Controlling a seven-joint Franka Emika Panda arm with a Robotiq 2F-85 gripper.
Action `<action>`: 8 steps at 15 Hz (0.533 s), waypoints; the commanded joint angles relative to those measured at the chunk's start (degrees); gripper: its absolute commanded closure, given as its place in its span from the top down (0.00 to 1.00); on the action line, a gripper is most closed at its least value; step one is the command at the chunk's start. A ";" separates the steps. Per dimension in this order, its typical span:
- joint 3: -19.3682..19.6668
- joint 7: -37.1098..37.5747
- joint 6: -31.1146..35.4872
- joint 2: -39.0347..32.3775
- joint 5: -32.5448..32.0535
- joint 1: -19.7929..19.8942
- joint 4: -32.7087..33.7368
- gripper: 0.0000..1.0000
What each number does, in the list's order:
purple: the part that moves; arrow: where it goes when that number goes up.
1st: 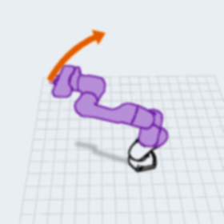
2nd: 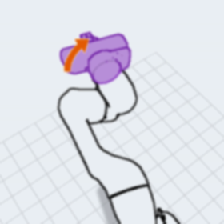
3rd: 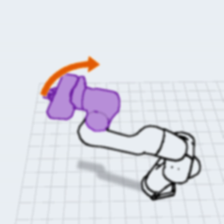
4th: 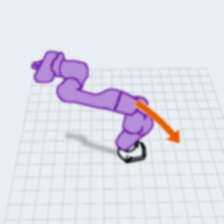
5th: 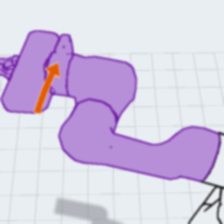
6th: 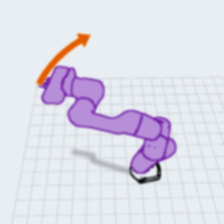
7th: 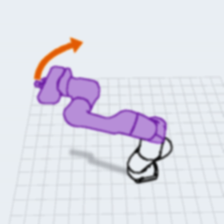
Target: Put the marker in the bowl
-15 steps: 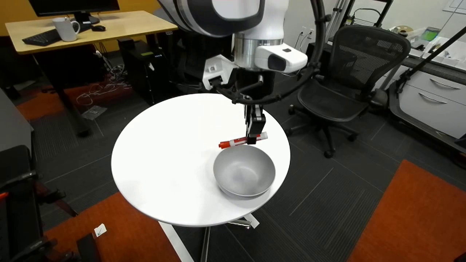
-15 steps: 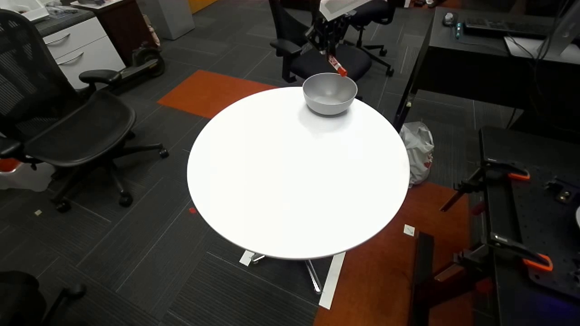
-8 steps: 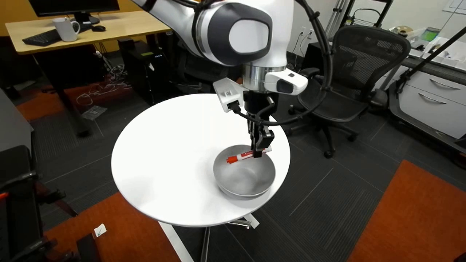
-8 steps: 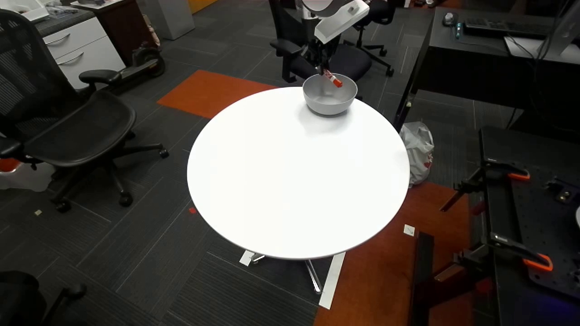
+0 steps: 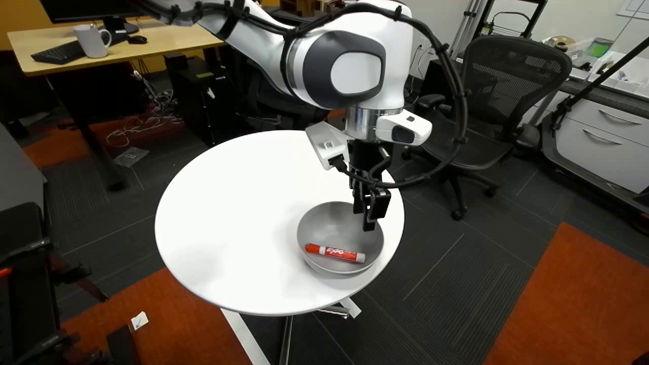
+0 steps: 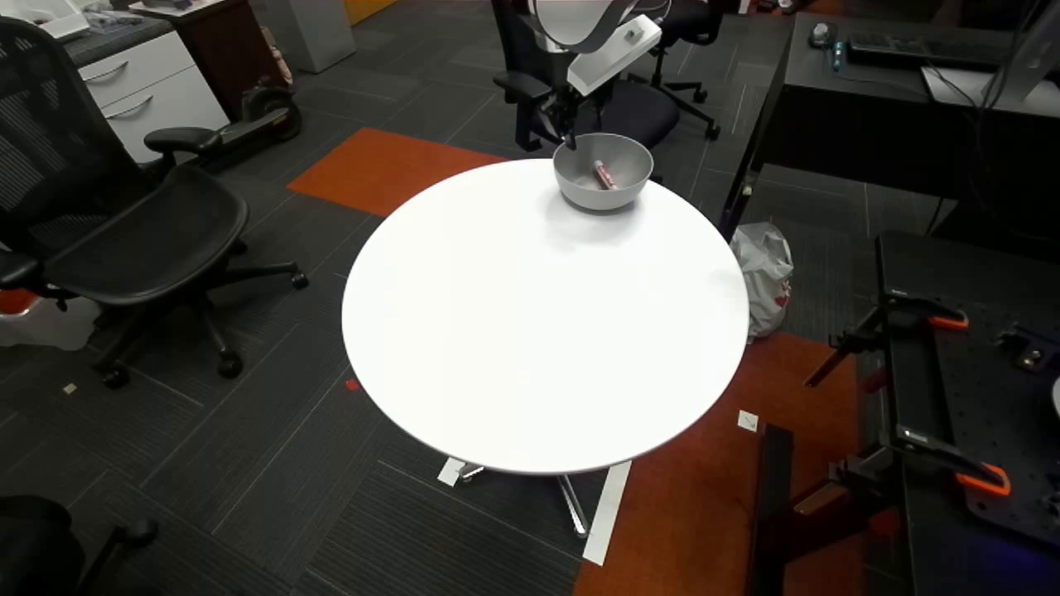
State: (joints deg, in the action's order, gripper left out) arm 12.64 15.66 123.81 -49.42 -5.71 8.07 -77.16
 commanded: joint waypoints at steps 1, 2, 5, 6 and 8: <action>-0.10 -1.29 -2.14 -1.21 -0.11 0.49 2.83 0.90; -0.14 -1.29 -2.00 -1.22 -0.05 0.53 2.81 0.96; -0.22 -1.32 -1.71 -1.21 0.05 0.62 2.65 1.00; -0.25 -1.36 -1.68 -1.20 0.07 0.63 2.55 1.00; -0.02 -0.20 -0.18 -0.91 0.08 0.28 1.15 1.00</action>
State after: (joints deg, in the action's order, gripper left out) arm 12.59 15.56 123.81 -50.17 -5.70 8.29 -76.30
